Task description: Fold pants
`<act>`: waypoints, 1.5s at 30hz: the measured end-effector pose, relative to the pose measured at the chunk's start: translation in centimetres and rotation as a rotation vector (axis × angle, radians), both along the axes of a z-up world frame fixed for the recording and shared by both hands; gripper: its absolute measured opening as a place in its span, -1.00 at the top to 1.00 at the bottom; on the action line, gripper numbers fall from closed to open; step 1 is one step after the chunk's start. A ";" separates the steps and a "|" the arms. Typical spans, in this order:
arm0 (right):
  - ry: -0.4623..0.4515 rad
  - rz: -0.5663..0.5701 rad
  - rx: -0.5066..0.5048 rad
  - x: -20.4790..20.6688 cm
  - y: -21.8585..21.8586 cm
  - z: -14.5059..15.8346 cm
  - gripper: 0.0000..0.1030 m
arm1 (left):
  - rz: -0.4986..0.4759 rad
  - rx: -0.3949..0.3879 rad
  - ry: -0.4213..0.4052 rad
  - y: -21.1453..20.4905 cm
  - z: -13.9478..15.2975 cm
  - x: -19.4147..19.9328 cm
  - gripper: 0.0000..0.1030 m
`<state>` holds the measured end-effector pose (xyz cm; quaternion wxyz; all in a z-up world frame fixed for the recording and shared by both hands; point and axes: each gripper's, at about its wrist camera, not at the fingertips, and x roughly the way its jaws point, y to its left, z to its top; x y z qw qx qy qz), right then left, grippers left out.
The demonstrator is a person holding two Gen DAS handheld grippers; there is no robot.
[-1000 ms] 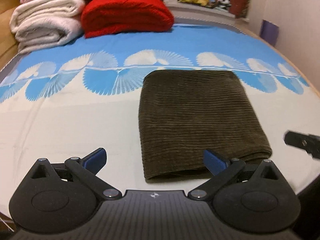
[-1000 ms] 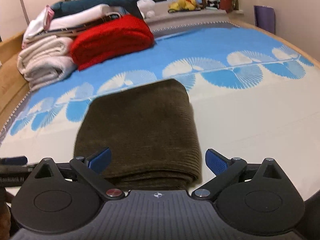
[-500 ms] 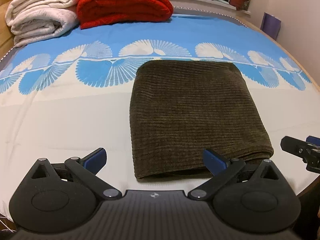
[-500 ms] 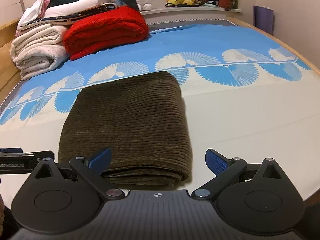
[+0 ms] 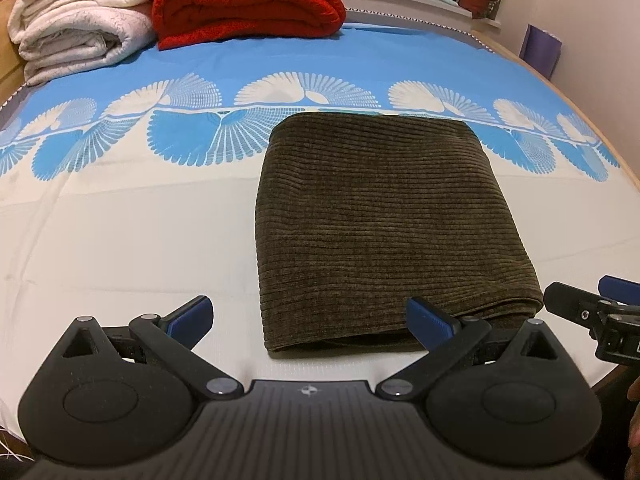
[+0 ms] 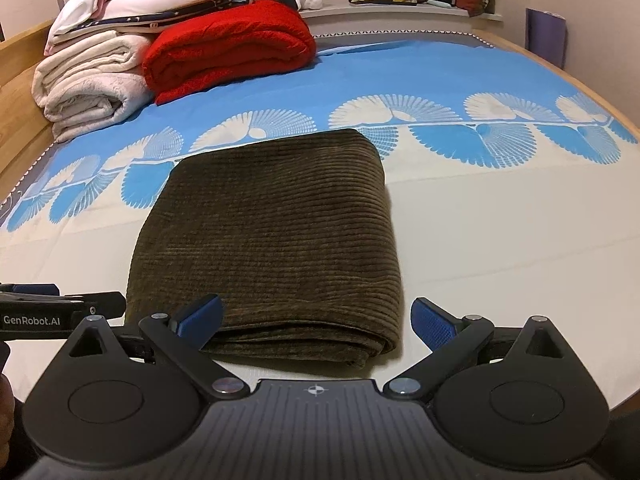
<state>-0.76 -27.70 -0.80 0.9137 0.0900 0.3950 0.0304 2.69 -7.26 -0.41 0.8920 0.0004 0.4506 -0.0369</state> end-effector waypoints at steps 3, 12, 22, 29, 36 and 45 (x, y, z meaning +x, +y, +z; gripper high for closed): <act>0.004 -0.002 -0.003 0.0 0.1 -0.1 -0.94 | 0.000 -0.001 0.001 0.0 0.0 0.0 -0.99; 0.004 0.006 -0.008 0.0 0.4 -0.1 -0.94 | -0.004 -0.002 -0.001 -0.2 0.1 0.0 -0.99; 0.004 0.005 -0.008 0.0 0.5 0.0 -0.94 | -0.014 0.002 -0.003 -0.1 0.1 0.0 -1.00; 0.001 0.007 -0.007 -0.1 0.3 -0.1 -0.94 | -0.022 0.004 -0.006 0.0 0.1 -0.1 -1.00; 0.000 0.007 -0.007 -0.1 0.3 -0.1 -0.94 | -0.027 0.001 -0.007 0.1 0.1 -0.1 -1.00; 0.000 0.007 -0.007 -0.1 0.4 -0.1 -0.94 | -0.037 0.001 -0.009 0.1 0.1 -0.3 -1.00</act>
